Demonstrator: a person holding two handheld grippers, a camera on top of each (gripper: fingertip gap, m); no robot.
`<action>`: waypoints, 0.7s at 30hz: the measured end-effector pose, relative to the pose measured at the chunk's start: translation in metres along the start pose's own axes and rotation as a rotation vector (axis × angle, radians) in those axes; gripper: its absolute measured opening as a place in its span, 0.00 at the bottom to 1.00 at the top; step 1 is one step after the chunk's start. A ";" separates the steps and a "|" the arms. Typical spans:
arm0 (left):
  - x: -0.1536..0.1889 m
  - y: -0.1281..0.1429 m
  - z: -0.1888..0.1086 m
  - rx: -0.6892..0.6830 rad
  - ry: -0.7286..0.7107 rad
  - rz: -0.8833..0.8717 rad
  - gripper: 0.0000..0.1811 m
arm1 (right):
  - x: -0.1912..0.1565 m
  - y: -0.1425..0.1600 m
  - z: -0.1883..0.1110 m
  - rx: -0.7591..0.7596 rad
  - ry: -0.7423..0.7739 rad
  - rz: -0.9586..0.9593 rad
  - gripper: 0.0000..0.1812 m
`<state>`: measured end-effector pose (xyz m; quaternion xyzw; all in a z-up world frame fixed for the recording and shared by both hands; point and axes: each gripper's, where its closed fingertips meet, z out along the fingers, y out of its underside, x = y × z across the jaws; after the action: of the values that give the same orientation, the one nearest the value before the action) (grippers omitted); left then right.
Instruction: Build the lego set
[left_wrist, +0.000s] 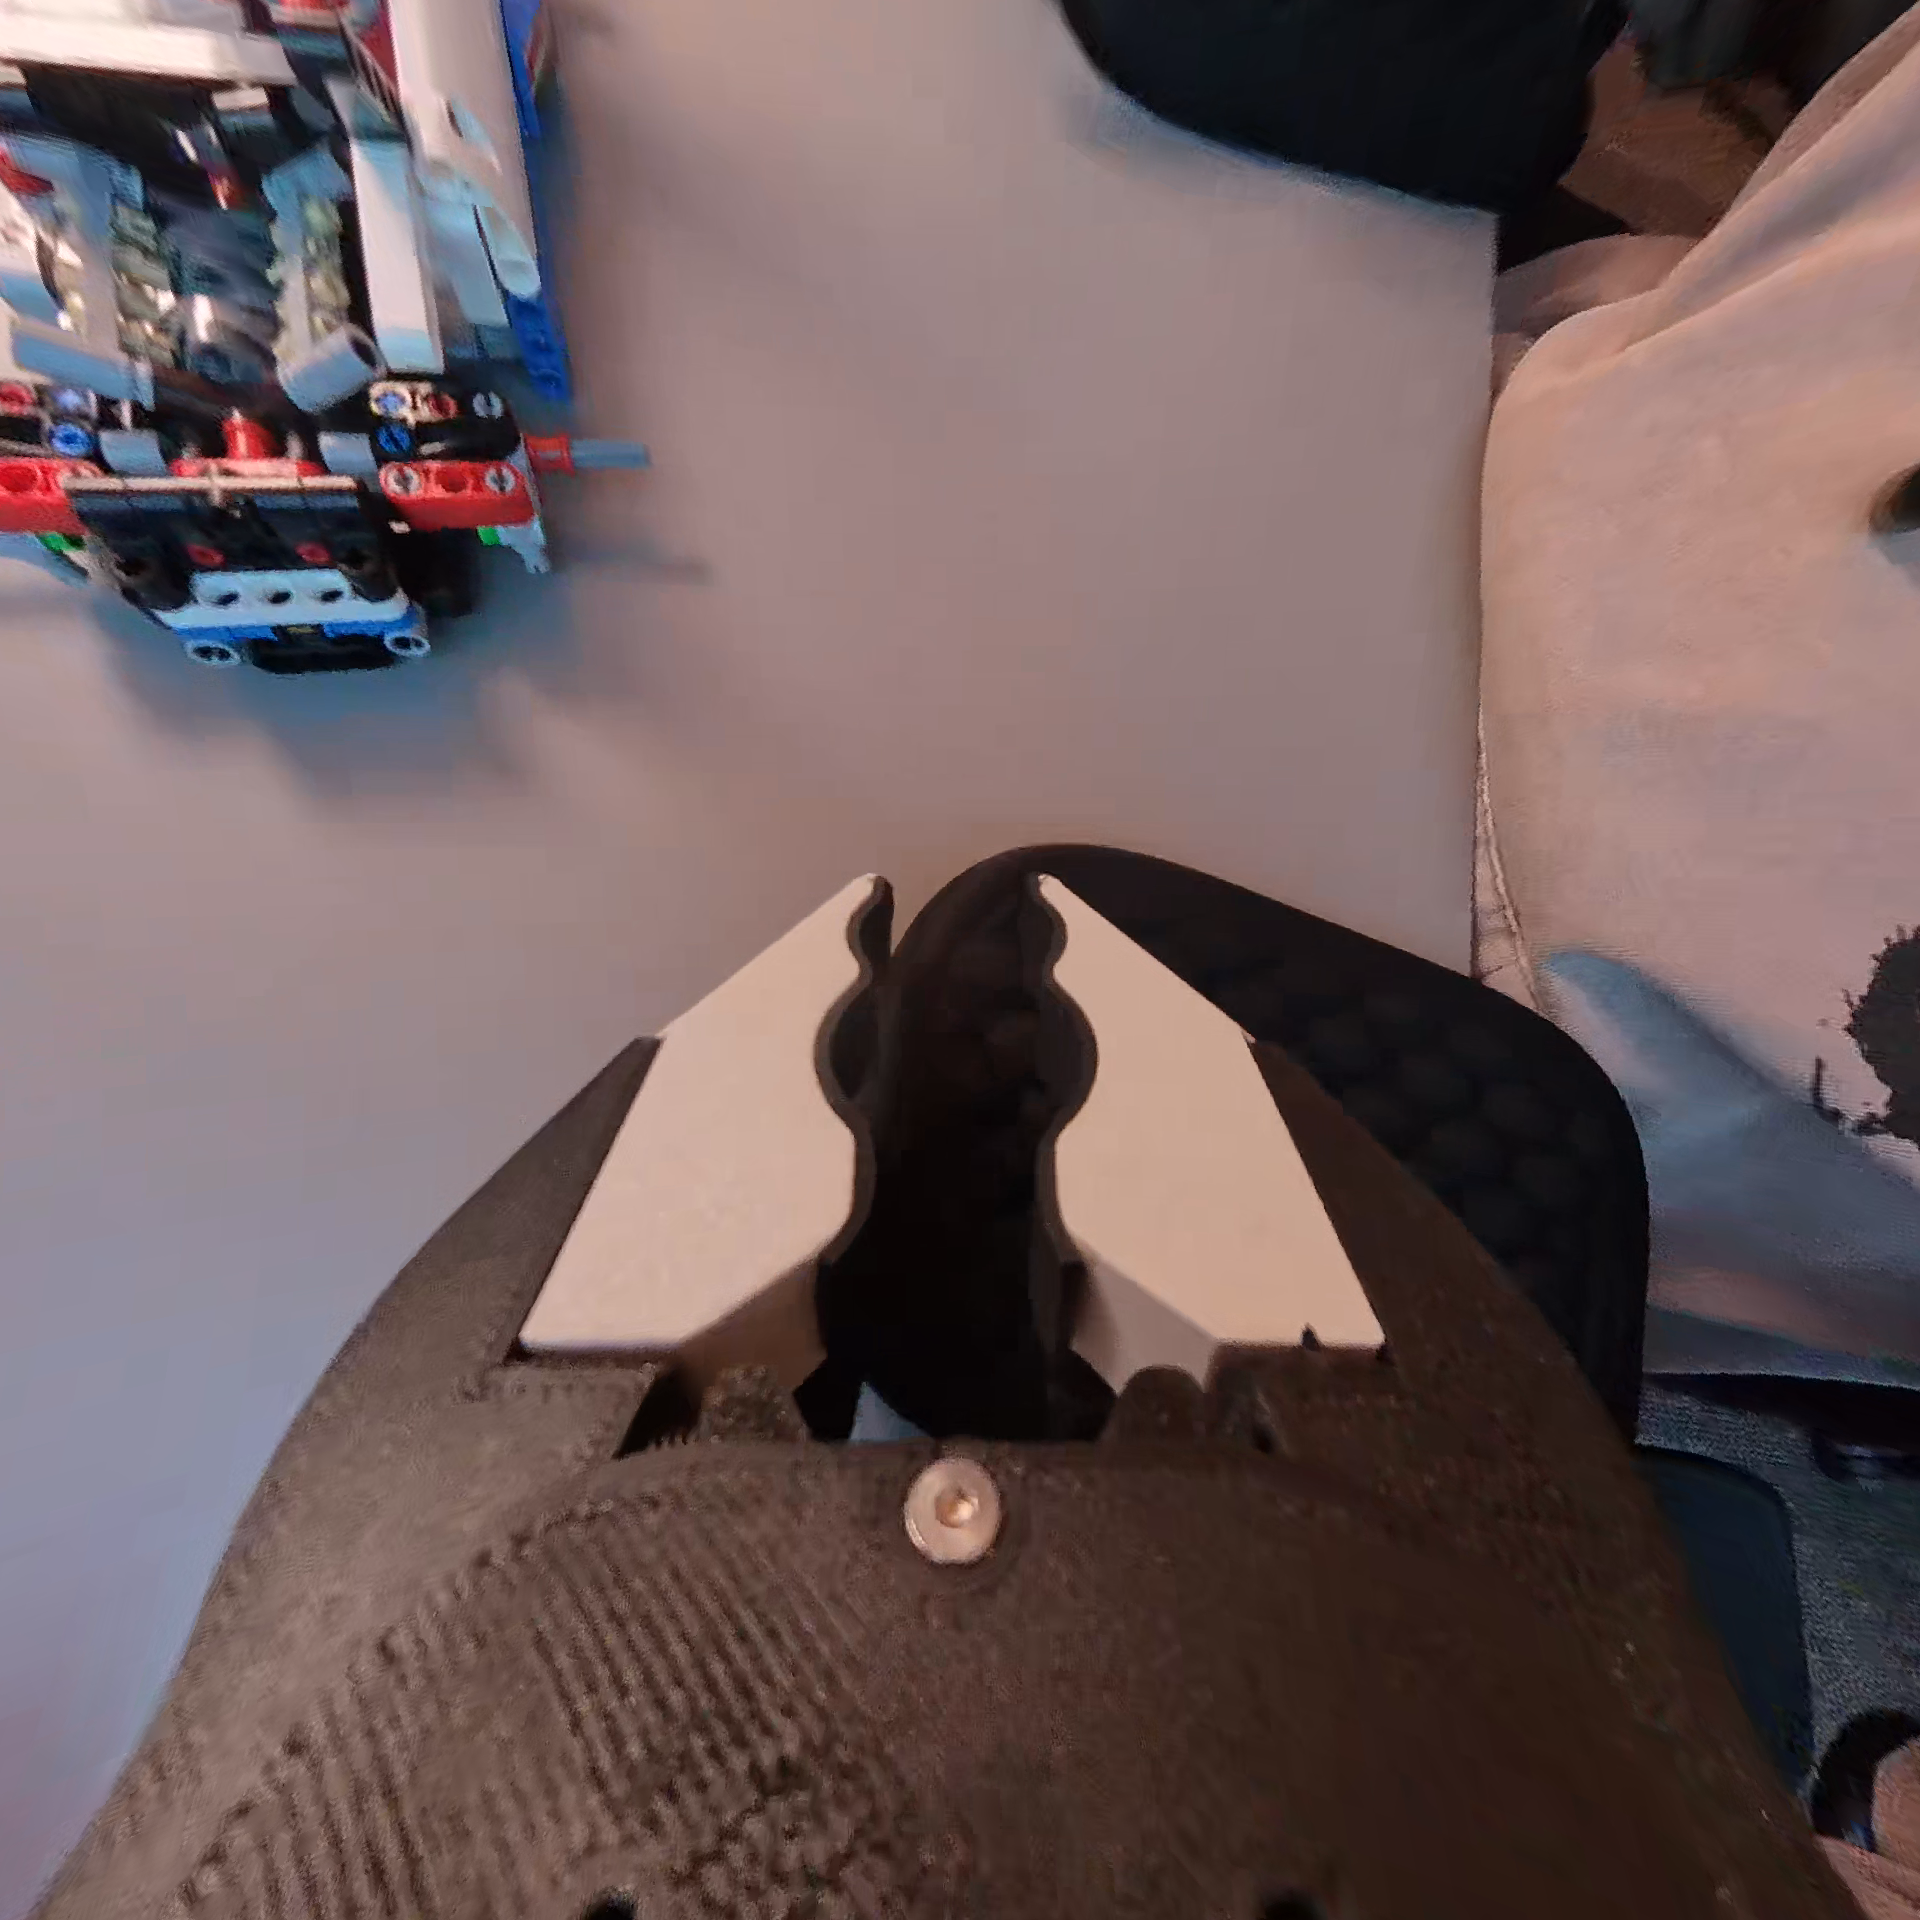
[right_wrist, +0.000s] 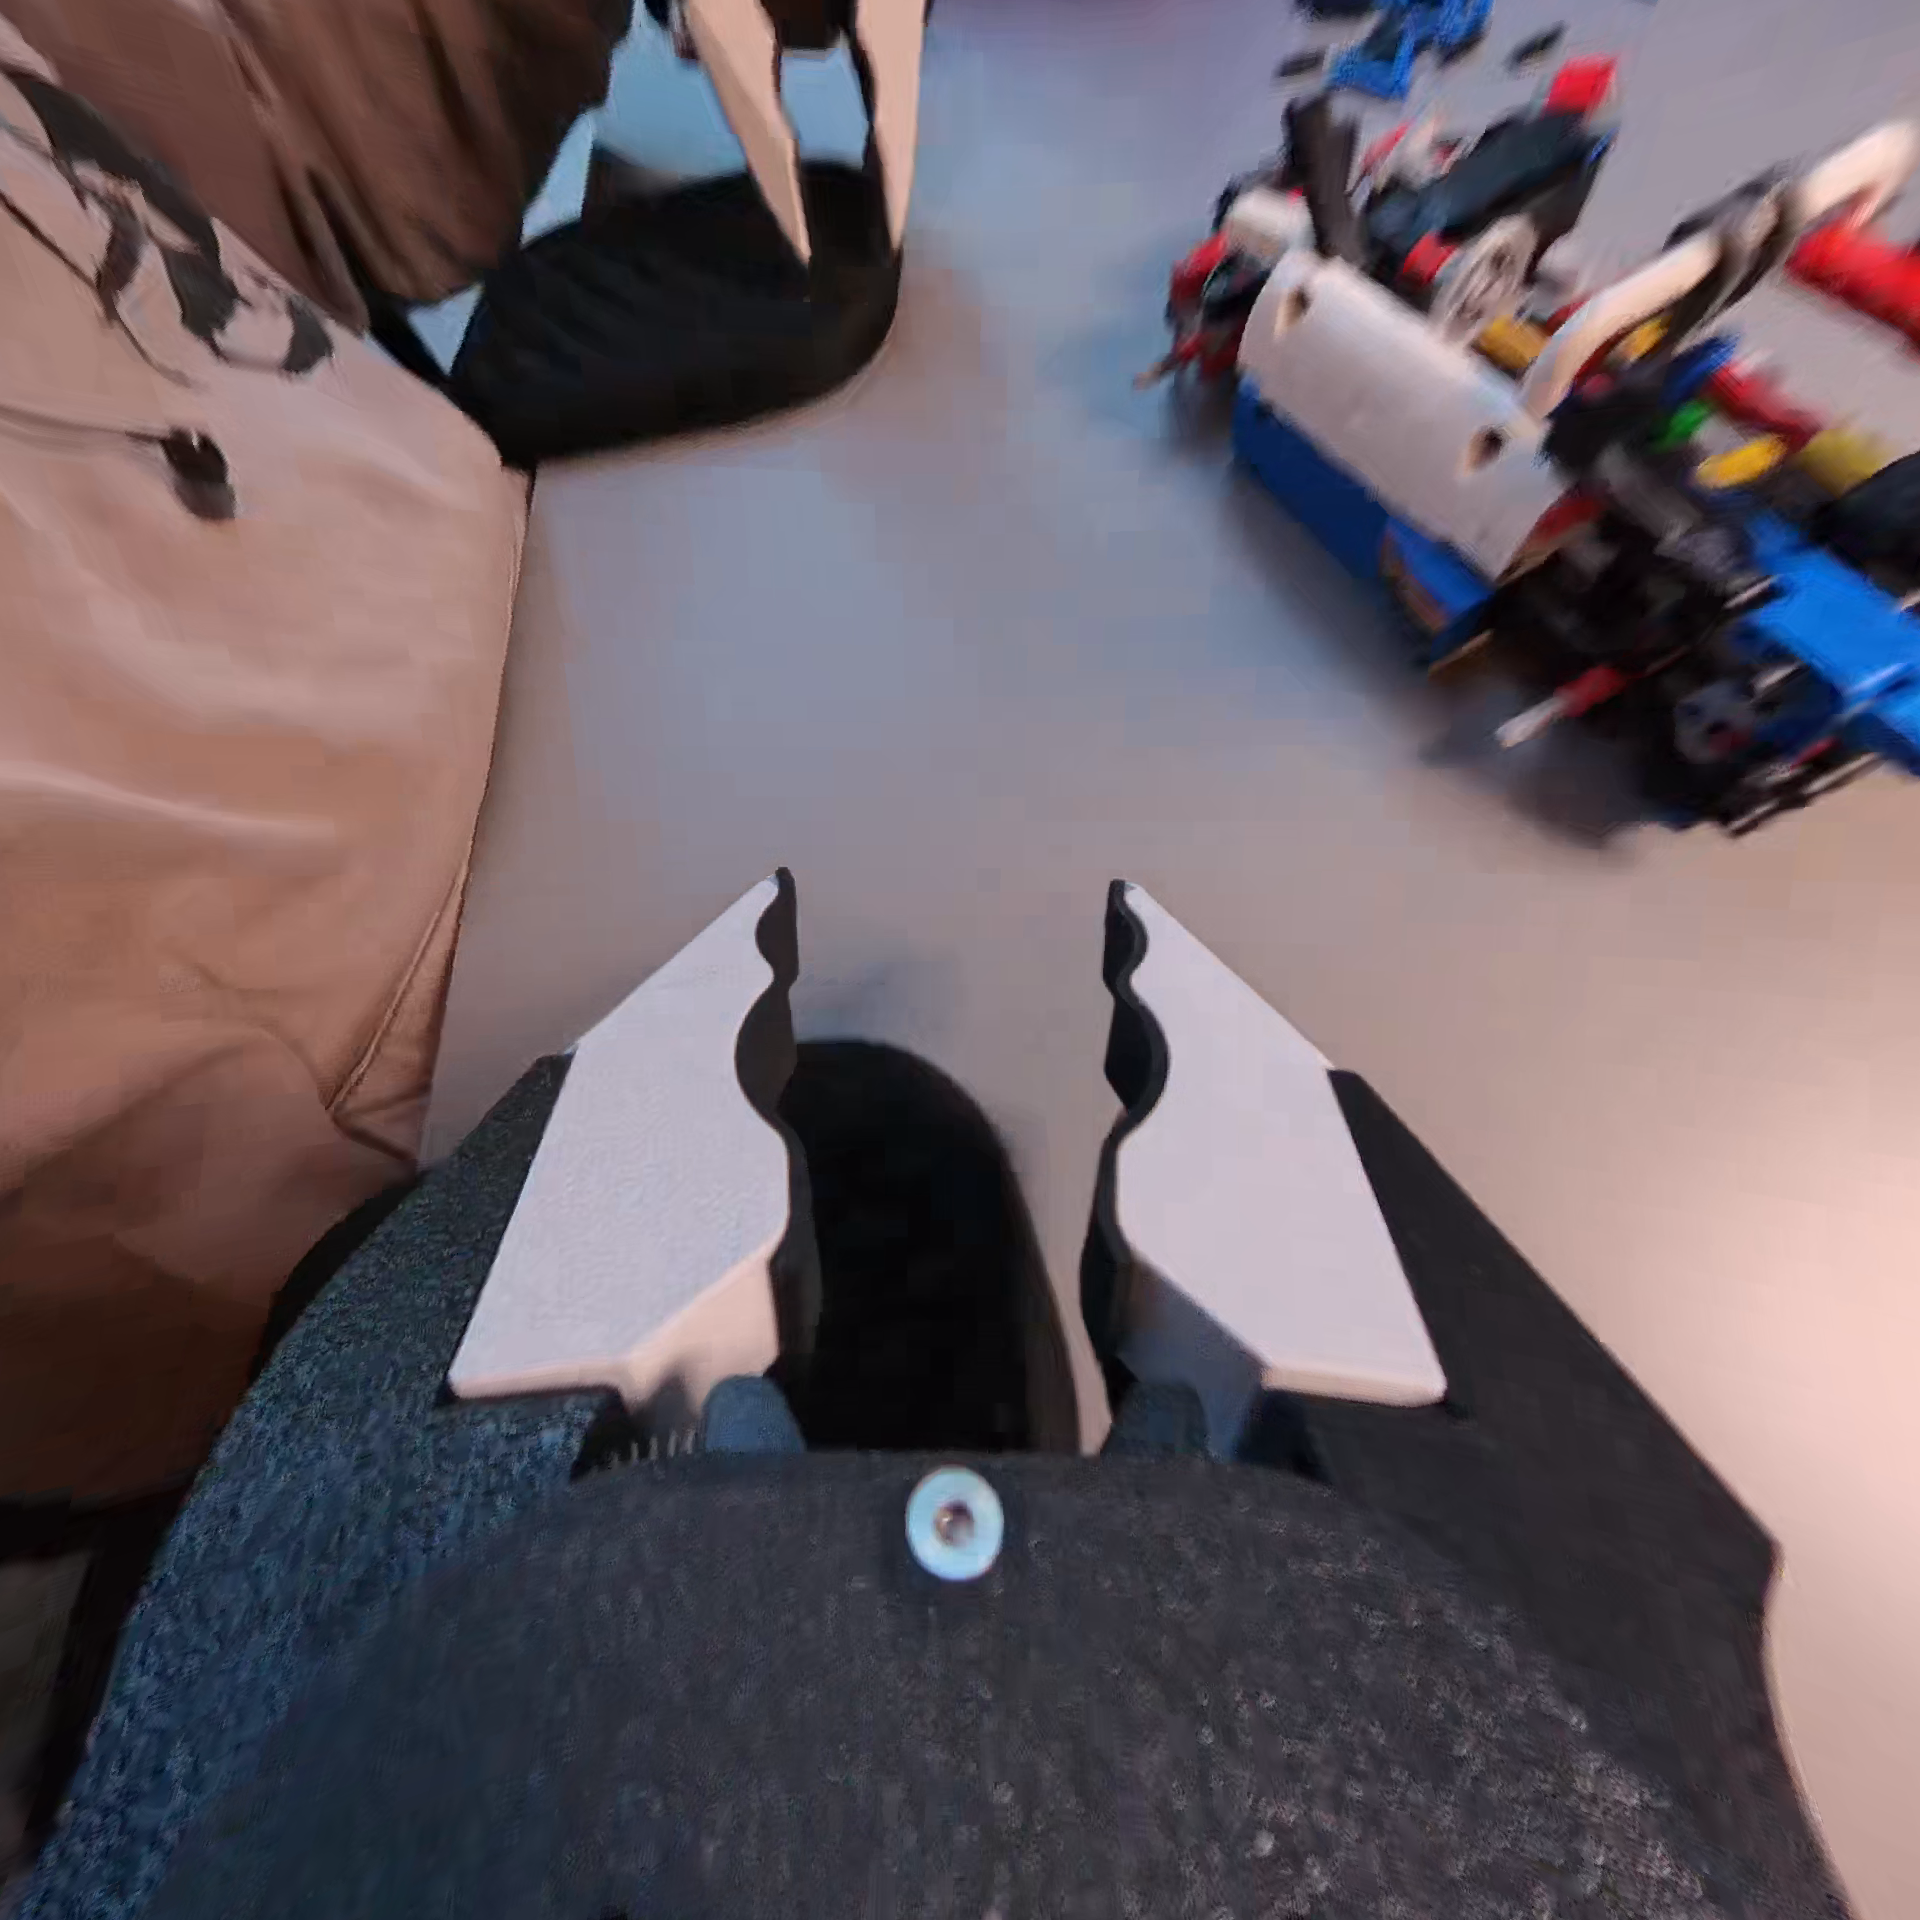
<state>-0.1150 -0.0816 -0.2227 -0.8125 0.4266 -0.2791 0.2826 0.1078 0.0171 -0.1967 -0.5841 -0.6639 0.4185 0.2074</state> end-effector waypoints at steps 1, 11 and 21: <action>-0.002 -0.007 -0.004 0.031 0.011 -0.006 0.14 | 0.011 -0.018 -0.004 0.072 0.050 -0.019 0.31; -0.148 -0.146 -0.053 0.741 -0.667 -0.167 0.19 | 0.116 -0.165 -0.029 0.581 0.634 -0.110 0.27; -0.121 -0.083 0.030 0.324 -0.315 -0.094 0.56 | 0.151 -0.118 -0.079 0.532 0.734 -0.069 0.35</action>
<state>-0.1079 0.0673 -0.2105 -0.8092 0.2886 -0.2264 0.4590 0.0622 0.1892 -0.0903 -0.5977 -0.4350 0.3325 0.5856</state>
